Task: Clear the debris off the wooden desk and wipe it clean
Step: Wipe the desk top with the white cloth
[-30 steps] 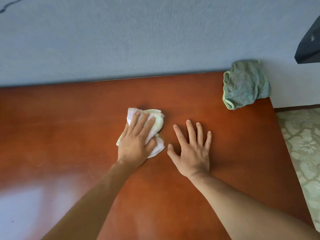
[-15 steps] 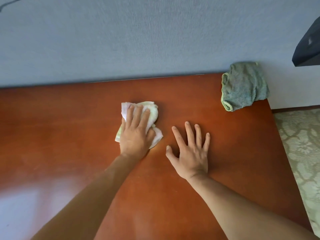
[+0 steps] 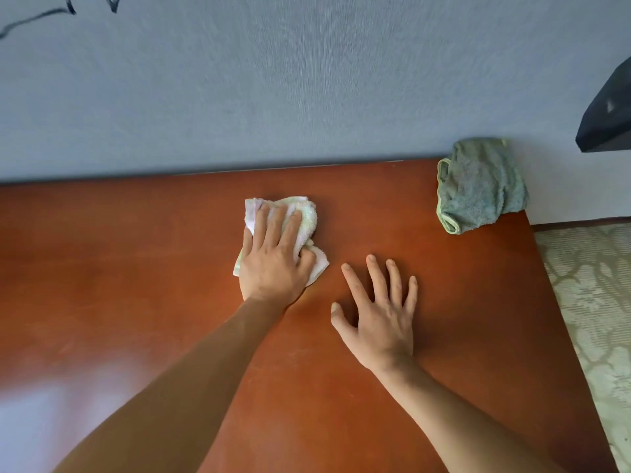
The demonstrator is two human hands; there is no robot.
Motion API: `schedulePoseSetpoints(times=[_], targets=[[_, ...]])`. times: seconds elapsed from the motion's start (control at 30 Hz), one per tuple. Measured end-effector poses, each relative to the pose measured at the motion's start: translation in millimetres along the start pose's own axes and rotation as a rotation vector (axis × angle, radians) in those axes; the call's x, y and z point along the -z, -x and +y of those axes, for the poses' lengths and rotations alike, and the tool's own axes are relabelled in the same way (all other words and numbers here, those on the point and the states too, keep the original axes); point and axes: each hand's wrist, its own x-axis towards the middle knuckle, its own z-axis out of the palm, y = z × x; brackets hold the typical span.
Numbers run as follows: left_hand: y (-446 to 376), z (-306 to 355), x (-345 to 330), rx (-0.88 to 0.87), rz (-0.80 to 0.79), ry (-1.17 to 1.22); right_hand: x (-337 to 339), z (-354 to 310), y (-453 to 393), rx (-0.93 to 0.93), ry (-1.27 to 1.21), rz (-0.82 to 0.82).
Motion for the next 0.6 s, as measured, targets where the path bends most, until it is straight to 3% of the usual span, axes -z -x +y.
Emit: schedulePoseSetpoints(times=[0.1,0.27,0.4,0.47,0.53,0.6], targets=[[-1.7,0.6,-3.0,-0.018,0.007,0.006,4.3,5.5,-42.4,0.039,-0.061,0.146],[-1.1,-7.2,-6.3,-0.105,0.040,-0.052,-0.3,5.6,-101.9,-0.085,0.053,-0.082],[-4.1,-25.0,-10.1,-0.559,-0.072,-0.074,-1.3,9.5,-102.3,-0.075,0.055,-0.061],[-24.2,-35.4,-7.3,-0.657,-0.101,-0.117,-1.9,10.3,-104.9,-0.078,0.054,-0.058],[-48.3,-38.1,-7.1,-0.521,-0.037,-0.083,-4.3,9.8,-104.4,-0.090,0.039,-0.042],[-69.6,-30.8,-5.4,-0.250,0.010,-0.048,-4.9,8.3,-103.4,-0.093,0.026,-0.030]])
